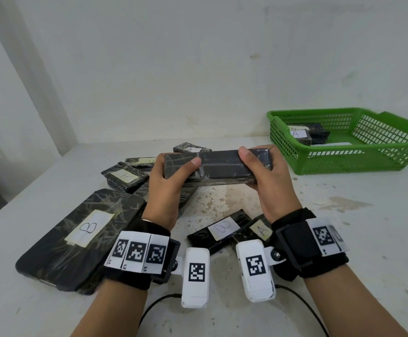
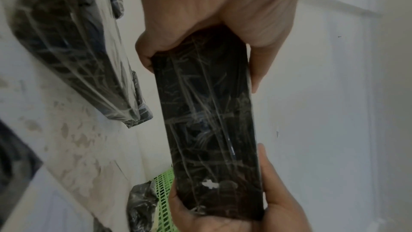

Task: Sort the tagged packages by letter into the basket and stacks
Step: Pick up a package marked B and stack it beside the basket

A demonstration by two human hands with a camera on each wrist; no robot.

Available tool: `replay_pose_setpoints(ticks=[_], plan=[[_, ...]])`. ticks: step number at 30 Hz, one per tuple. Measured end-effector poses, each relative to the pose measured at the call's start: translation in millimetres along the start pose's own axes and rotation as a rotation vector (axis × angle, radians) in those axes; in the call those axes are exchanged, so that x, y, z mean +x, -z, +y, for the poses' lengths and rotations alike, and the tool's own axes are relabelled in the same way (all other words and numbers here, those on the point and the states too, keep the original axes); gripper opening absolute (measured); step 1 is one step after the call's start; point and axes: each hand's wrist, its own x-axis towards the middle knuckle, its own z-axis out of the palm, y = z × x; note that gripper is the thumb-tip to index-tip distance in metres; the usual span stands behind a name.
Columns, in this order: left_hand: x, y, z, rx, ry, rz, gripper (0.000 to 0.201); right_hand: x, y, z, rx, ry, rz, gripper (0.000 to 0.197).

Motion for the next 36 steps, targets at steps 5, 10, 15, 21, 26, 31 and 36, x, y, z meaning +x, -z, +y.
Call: replay_pose_setpoints(ticks=[5,10,15,21,26,31,36], plan=[[-0.3,0.8,-0.1,-0.015,0.006,0.038,0.145,0.2,1.8,0.8,0.036,-0.046,-0.093,0.047],[-2.4,-1.9,2.0,-0.058,0.014,0.033,0.141,-3.7,2.0,-0.9,-0.054,0.052,-0.093,0.037],[-6.2,-6.5,6.0,-0.085,-0.015,0.071,0.135,-1.6,3.5,-0.1,-0.030,0.024,-0.117,0.052],[-2.1,-0.2,5.0,-0.093,-0.007,0.065,0.140,-3.1,1.5,0.1,-0.084,0.038,-0.143,0.045],[-6.3,-3.1,8.2,0.032,-0.047,0.060,0.147,-6.2,1.2,-2.9,-0.087,0.060,-0.115,0.047],[-7.4,-3.6,3.8,0.064,-0.073,0.075,0.126,-8.5,-2.1,-2.1,-0.100,0.066,-0.059,0.053],[-9.9,-5.7,4.9,0.042,-0.091,0.035,0.102,-8.0,0.4,-6.7,-0.093,0.096,-0.048,0.051]])
